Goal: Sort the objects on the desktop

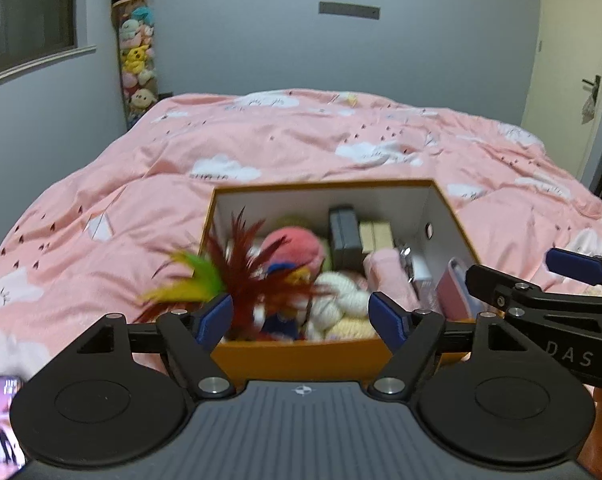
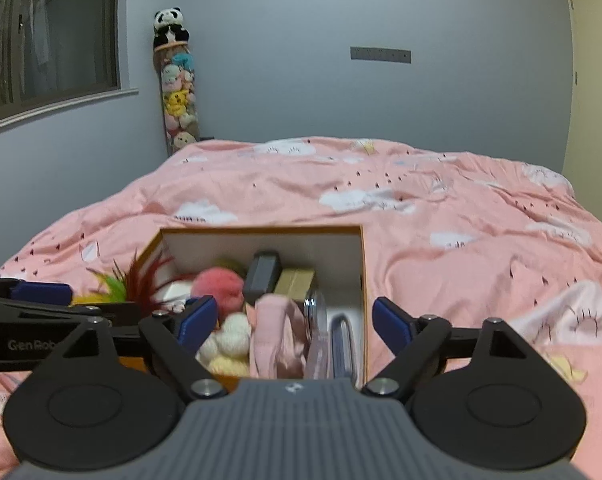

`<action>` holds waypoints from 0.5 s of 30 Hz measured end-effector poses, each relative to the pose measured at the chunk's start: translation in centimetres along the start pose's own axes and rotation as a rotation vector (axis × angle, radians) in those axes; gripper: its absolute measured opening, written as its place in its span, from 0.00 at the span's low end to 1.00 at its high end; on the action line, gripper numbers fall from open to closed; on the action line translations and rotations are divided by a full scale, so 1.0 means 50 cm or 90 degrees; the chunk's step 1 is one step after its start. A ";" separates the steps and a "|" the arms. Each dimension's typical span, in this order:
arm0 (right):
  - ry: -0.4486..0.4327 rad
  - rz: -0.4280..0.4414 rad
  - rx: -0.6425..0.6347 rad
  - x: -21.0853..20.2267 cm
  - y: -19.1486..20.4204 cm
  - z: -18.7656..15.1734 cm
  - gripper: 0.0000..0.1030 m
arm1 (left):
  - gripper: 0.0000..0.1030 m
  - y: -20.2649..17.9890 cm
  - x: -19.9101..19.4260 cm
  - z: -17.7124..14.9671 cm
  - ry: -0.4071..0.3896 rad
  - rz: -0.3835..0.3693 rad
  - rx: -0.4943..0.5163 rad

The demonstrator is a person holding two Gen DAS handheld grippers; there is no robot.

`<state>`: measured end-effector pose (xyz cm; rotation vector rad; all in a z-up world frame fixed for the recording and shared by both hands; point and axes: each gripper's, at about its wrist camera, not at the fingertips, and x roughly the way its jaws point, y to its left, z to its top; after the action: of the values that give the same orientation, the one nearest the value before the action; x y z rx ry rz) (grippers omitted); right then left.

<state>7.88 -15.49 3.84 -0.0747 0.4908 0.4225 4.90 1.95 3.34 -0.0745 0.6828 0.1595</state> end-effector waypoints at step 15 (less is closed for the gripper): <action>0.061 -0.035 -0.006 0.038 0.007 -0.068 0.97 | 0.86 0.012 0.042 -0.065 0.080 0.010 -0.019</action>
<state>7.74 -15.04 -0.02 -0.1179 0.5805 0.3679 4.38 2.41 -0.52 -0.1094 0.8069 0.1808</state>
